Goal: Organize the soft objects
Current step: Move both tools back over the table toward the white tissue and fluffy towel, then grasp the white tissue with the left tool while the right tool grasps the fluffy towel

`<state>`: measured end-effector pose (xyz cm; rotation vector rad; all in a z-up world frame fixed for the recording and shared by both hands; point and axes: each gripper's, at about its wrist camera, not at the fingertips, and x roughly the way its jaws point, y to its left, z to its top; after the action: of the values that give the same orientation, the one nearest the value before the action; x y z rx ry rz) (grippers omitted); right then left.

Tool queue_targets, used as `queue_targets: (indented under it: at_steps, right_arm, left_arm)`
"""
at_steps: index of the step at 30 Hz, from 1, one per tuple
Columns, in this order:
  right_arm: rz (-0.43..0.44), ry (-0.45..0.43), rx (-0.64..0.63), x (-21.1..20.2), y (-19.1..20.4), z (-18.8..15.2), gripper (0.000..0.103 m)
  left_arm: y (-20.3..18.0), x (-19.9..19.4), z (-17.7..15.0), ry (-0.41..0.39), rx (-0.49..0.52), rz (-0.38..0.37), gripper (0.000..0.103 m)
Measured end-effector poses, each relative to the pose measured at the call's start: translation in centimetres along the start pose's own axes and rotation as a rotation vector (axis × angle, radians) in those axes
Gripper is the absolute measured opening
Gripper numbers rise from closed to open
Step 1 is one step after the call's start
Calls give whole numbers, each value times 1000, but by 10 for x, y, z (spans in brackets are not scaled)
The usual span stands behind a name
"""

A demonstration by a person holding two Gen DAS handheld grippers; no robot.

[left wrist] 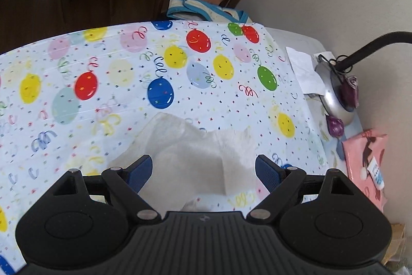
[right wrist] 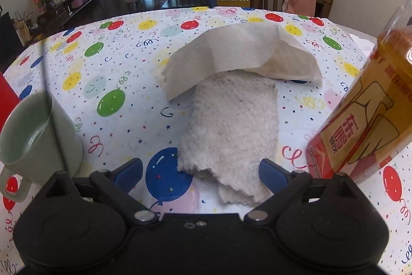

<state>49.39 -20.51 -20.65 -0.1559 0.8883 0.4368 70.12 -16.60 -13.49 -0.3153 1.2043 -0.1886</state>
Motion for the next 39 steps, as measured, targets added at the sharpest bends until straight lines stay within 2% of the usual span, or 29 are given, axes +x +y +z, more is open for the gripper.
queue_targets:
  at_steps: [6,12,16,18,23,24,26,28,34,39]
  right_arm:
    - [32,3,11,2,-2,0,97]
    - [34,-2,17,3,-3,-1,97]
    - [26,-14,46,4,-6,-4,90]
    - [17,-25,59,4,-8,-5,86]
    - [-6,-43,76,2,-12,-6,69]
    - [-11,-45,78,2,-13,-6,67]
    - [-28,-52,78,2,-15,-6,52]
    - [-37,-59,86,2,-19,-6,46]
    - [-25,-82,141,-3,-32,-8,24]
    - [0,-113,186,-17,-42,-11,17]
  left_arm:
    - [-3,42,0,59,47,57,87]
    - [4,66,-6,88,59,76,87]
    - [5,69,-11,73,91,88,85]
    - [4,67,-13,61,113,102,79]
    - [7,60,-17,24,126,149,38]
    - [10,59,-17,20,122,149,33]
    - [14,57,-19,15,108,138,27]
    - [17,56,-22,12,104,134,20]
    - [20,46,-30,3,111,136,13]
    - [22,26,-39,-16,113,114,12]
